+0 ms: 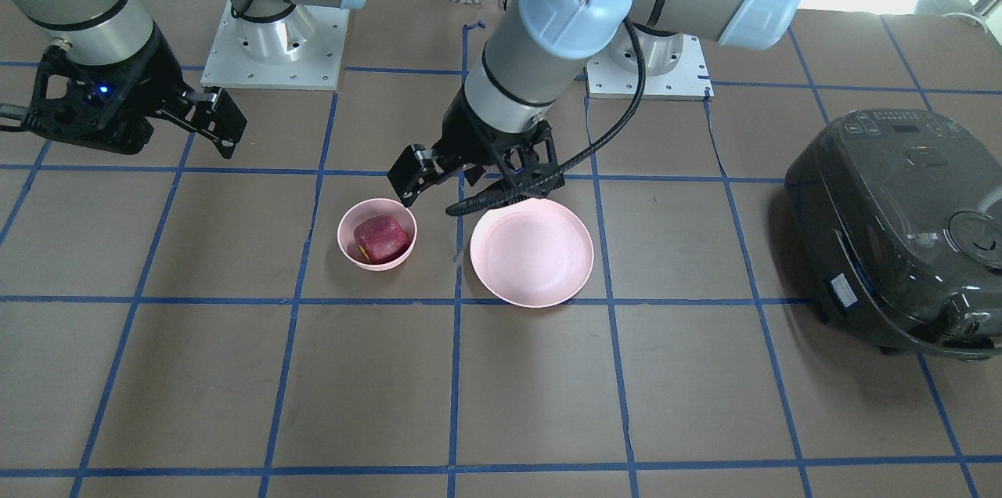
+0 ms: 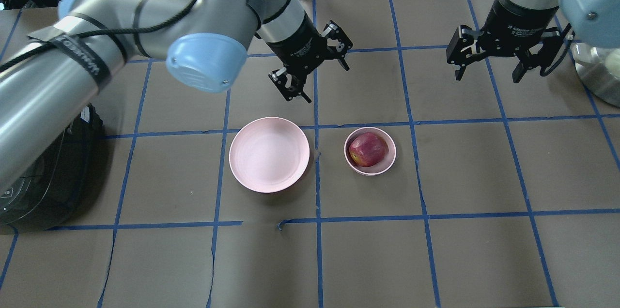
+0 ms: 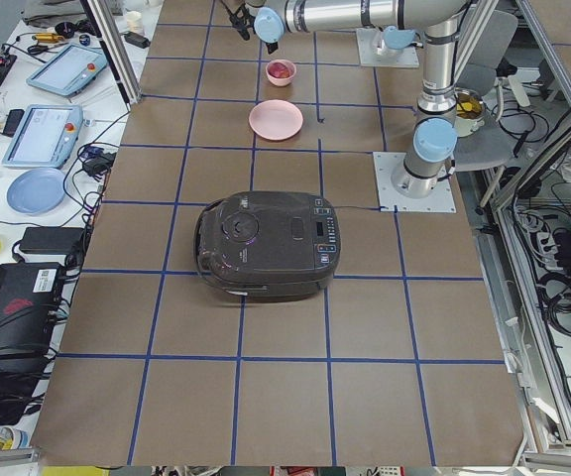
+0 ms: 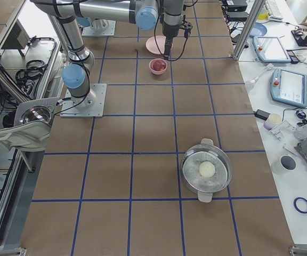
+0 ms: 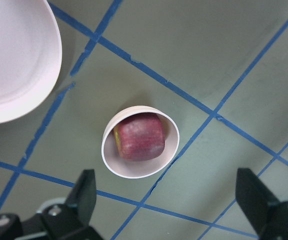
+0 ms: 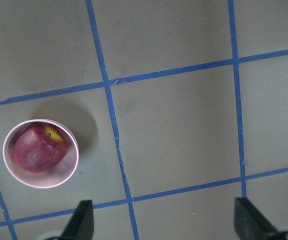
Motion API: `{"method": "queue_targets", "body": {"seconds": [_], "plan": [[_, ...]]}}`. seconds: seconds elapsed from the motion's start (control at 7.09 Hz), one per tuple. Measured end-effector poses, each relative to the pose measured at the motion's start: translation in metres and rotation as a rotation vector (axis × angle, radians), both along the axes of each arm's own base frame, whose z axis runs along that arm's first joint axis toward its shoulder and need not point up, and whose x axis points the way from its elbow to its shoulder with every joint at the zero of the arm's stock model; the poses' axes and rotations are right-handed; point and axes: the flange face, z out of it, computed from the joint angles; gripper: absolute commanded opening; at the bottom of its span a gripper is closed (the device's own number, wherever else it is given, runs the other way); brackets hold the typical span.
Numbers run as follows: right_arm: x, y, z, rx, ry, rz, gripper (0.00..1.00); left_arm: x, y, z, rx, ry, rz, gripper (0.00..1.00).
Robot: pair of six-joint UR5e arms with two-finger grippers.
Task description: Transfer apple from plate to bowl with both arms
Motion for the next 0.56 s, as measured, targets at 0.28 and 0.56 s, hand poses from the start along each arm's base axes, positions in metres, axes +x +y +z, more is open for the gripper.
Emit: {"method": "queue_targets", "body": {"seconds": [0.28, 0.56], "plan": [[0.014, 0.01, 0.008, -0.004, -0.009, 0.02, 1.0, 0.027, 0.033, 0.051, -0.077, -0.06, -0.133, 1.0], [0.043, 0.018, 0.014, -0.021, -0.018, 0.072, 1.0, 0.054, 0.067, 0.066, -0.099, -0.183, -0.312, 1.0]]}}
